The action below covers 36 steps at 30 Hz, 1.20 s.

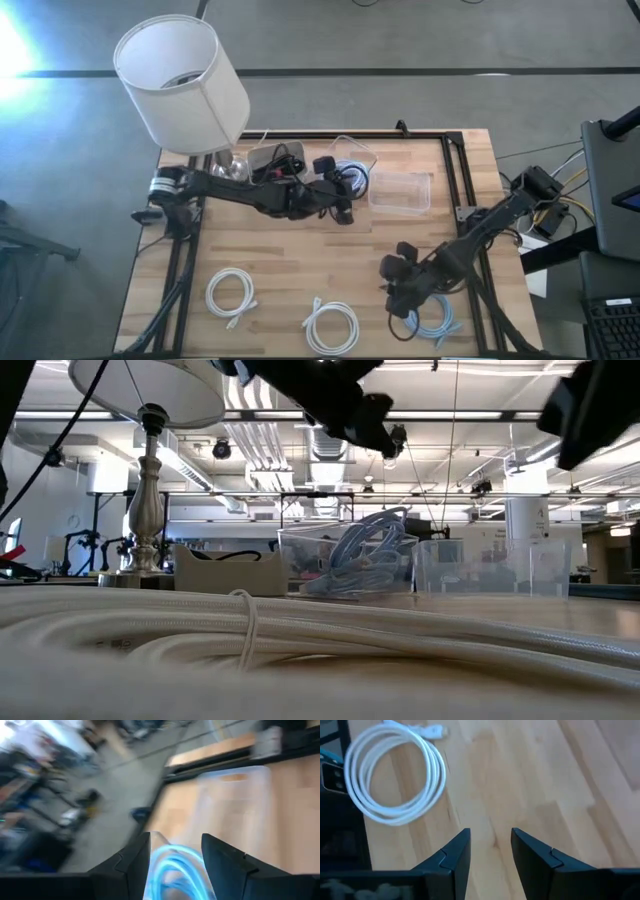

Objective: Pick & Place USB Port
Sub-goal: Put the blue USB cable into the left transparent bin

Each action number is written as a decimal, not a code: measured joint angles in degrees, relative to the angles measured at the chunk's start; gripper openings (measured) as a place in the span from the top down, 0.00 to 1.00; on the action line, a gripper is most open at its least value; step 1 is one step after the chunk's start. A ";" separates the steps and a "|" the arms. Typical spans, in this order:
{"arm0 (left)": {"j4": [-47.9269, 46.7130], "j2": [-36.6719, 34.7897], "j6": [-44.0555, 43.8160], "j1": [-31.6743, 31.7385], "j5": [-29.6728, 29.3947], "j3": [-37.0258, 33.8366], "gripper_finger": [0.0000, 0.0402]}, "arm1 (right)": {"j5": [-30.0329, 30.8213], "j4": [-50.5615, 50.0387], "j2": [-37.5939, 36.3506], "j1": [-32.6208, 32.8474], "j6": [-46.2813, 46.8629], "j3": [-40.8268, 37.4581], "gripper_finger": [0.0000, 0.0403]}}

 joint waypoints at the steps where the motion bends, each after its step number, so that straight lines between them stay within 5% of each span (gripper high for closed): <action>1: -1.34 -1.07 -1.79 0.07 3.19 -0.37 0.55 | -0.02 -0.37 0.00 0.73 1.98 -0.37 0.67; 6: -5.91 -7.29 -6.22 -0.03 16.37 -3.03 0.57 | -1.23 -0.85 0.00 3.95 16.45 -2.59 0.67; 13: -6.67 -14.55 -6.11 -0.28 16.48 -8.68 0.57 | -0.95 -2.44 0.00 6.53 35.61 -3.36 0.67; 19: -6.39 -18.46 -6.11 -0.26 16.43 -12.83 0.57 | -1.11 -2.17 0.55 7.29 43.22 -3.86 0.67; 26: -6.24 -19.79 -5.63 -0.26 16.42 -13.68 0.57 | -22.82 -1.26 1.39 8.40 53.61 -2.74 0.67; 36: -6.38 -19.74 -5.57 -0.22 16.45 -13.87 0.57 | -26.66 1.19 11.64 11.17 57.69 1.08 0.67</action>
